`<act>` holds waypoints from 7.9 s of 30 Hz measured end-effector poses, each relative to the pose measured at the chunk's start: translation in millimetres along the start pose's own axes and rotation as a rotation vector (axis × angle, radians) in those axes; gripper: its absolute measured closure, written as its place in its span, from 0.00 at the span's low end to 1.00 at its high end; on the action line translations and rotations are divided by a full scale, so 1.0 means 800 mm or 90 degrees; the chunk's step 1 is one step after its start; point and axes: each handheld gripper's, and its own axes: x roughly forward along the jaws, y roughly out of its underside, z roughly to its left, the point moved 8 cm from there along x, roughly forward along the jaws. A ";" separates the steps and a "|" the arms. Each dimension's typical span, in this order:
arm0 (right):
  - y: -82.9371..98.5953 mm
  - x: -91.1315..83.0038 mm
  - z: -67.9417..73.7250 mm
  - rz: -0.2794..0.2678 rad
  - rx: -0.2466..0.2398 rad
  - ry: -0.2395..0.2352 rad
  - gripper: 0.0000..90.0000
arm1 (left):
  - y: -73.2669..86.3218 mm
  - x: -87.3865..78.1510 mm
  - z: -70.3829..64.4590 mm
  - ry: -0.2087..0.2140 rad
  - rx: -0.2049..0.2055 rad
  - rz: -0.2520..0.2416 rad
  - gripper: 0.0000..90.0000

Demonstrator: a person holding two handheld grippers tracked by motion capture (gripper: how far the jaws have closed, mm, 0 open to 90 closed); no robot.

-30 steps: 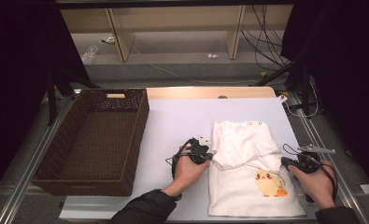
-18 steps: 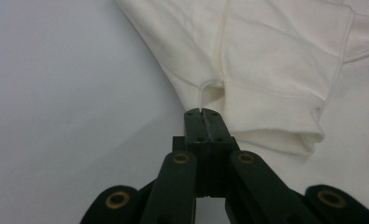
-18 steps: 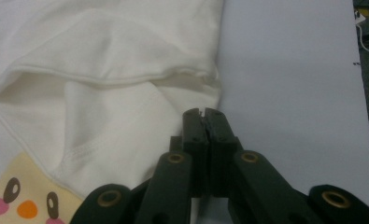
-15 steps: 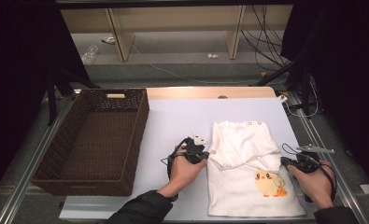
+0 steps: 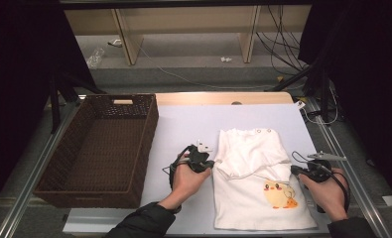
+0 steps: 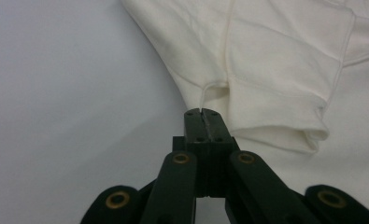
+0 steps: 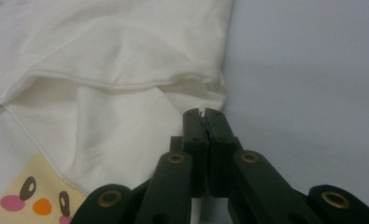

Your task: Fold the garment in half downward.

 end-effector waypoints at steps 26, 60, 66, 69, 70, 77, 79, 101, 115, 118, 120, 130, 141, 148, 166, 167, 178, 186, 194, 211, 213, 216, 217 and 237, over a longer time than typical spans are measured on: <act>-0.005 0.014 0.046 0.017 -0.030 -0.039 0.99 | 0.019 -0.030 0.033 -0.013 -0.010 0.032 1.00; -0.010 0.026 0.091 0.028 -0.057 -0.084 0.99 | 0.033 -0.065 0.078 -0.059 -0.037 0.076 1.00; -0.011 0.025 0.091 0.026 -0.057 -0.083 0.99 | 0.025 -0.064 0.075 -0.074 -0.017 0.060 1.00; -0.010 0.026 0.090 0.030 -0.056 -0.084 0.99 | 0.029 -0.053 0.071 -0.057 -0.028 0.066 0.96; -0.010 0.026 0.090 0.032 -0.055 -0.084 0.99 | 0.030 -0.048 0.070 -0.054 -0.028 0.066 0.88; -0.011 0.026 0.089 0.027 -0.052 -0.083 0.99 | 0.036 -0.022 0.071 -0.049 -0.023 0.096 0.73; -0.011 0.026 0.088 0.028 -0.051 -0.084 0.99 | 0.035 -0.021 0.069 -0.040 -0.018 0.098 0.77; -0.011 0.026 0.092 0.028 -0.051 -0.087 0.99 | 0.037 -0.026 0.076 -0.071 0.004 0.100 0.98; -0.012 0.028 0.095 0.030 -0.053 -0.091 0.99 | 0.036 -0.028 0.080 -0.077 0.013 0.089 0.97; -0.012 0.028 0.092 0.032 -0.057 -0.084 0.99 | 0.034 -0.031 0.079 -0.071 0.005 0.076 0.96; -0.012 0.029 0.092 0.031 -0.058 -0.085 0.99 | 0.031 -0.035 0.078 -0.069 0.008 0.067 0.93; -0.032 0.023 0.072 -0.023 -0.062 -0.064 0.78 | -0.002 -0.050 0.071 -0.048 0.018 -0.013 0.55; -0.061 0.036 0.073 -0.055 -0.069 -0.085 0.53 | -0.025 -0.039 0.071 -0.041 0.009 -0.057 0.28; -0.073 0.044 0.075 -0.058 -0.071 -0.090 0.52 | -0.028 -0.038 0.075 -0.038 -0.007 -0.069 0.27; -0.111 0.076 0.077 -0.058 -0.079 -0.070 0.56 | -0.065 0.000 0.108 -0.079 -0.016 -0.053 0.44; -0.114 0.079 0.076 -0.059 -0.077 -0.067 0.56 | -0.068 0.005 0.111 -0.080 -0.020 -0.053 0.44; -0.137 0.126 0.069 -0.034 -0.063 -0.047 0.56 | -0.075 0.052 0.135 -0.082 -0.052 -0.012 0.49; -0.132 0.151 0.063 -0.010 -0.053 -0.033 0.53 | -0.069 0.075 0.138 -0.090 -0.064 0.007 0.50; -0.135 0.157 0.068 -0.017 -0.090 -0.008 0.61 | -0.072 0.079 0.129 -0.075 -0.028 -0.009 0.67; -0.141 0.150 0.082 -0.050 -0.065 -0.045 0.94 | -0.082 0.065 0.119 -0.071 -0.063 -0.034 0.95; -0.147 0.146 0.084 -0.062 -0.064 -0.048 0.94 | -0.086 0.061 0.120 -0.068 -0.068 -0.044 0.95; -0.156 0.139 0.087 -0.082 -0.064 -0.049 0.93 | -0.092 0.054 0.121 -0.068 -0.073 -0.058 0.95; -0.159 0.137 0.088 -0.086 -0.068 -0.049 0.94 | -0.094 0.052 0.121 -0.067 -0.072 -0.061 0.95; -0.203 0.103 0.092 -0.166 -0.067 -0.045 0.93 | -0.136 0.019 0.125 -0.066 -0.085 -0.135 0.95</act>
